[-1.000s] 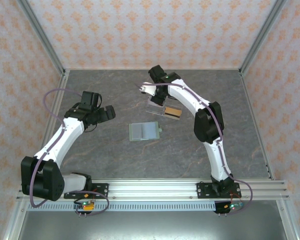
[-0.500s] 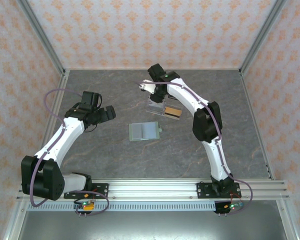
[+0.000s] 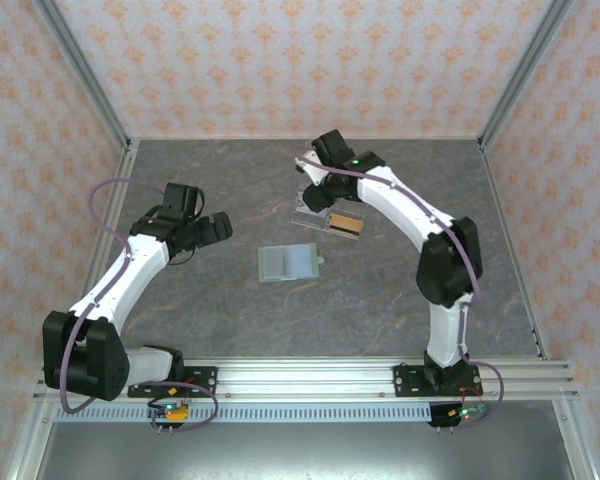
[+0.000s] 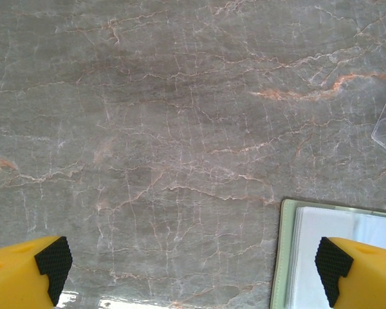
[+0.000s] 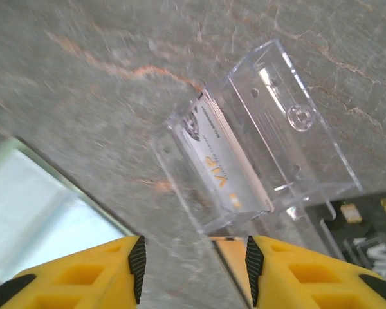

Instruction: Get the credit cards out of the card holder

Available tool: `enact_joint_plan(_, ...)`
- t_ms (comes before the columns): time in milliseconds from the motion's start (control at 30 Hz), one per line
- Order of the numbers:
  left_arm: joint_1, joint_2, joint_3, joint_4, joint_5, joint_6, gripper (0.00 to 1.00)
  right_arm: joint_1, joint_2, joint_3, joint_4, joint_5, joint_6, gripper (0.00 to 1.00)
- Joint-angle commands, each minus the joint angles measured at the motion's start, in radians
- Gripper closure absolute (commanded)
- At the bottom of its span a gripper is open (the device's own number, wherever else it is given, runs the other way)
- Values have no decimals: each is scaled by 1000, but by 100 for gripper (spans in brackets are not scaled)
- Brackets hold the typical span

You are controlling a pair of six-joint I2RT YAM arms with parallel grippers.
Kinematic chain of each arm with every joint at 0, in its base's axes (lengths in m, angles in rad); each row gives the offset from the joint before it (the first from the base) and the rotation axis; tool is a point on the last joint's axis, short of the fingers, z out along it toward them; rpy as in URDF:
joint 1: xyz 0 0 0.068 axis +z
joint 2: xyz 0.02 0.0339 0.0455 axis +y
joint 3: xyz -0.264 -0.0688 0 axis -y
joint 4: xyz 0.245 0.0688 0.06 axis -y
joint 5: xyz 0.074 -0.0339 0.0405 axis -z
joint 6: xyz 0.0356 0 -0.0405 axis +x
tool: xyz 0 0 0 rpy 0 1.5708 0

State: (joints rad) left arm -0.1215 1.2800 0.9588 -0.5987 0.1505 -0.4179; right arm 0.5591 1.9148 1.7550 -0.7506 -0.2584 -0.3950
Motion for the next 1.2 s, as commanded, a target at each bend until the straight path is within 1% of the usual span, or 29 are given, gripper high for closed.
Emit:
enact_joint_plan(0, 8, -5, -21, -6, 6, -13, 0, 12, -124, -135, 130, -97, 272, 52)
enact_joint_plan(100, 9, -19, -26, -20, -5, -27, 0, 56, -193, -236, 152, -42, 393, 50)
enact_joint_plan(233, 8, -44, -38, -36, -46, -54, 0, 148, -248, -349, 192, 31, 515, 41)
enact_joint_plan(300, 9, -54, -48, -34, -48, -63, 0, 188, -238, -376, 205, 51, 579, 38)
enact_joint_plan(400, 8, -61, -59, -27, -37, -73, 0, 236, -191, -397, 237, 62, 645, 37)
enact_joint_plan(533, 9, -61, -71, -23, -17, -79, 0, 270, -97, -378, 263, 72, 686, 37)
enact_joint_plan(733, 9, -55, -84, -16, 4, -91, 0, 274, 35, -313, 243, 75, 713, 38)
enact_joint_plan(900, 9, -39, -94, 5, 40, -102, 0, 275, 120, -249, 209, 102, 717, 39)
enact_joint_plan(1167, 9, -4, -105, 47, 110, -110, 0, 275, 209, -166, 126, 189, 743, 47)
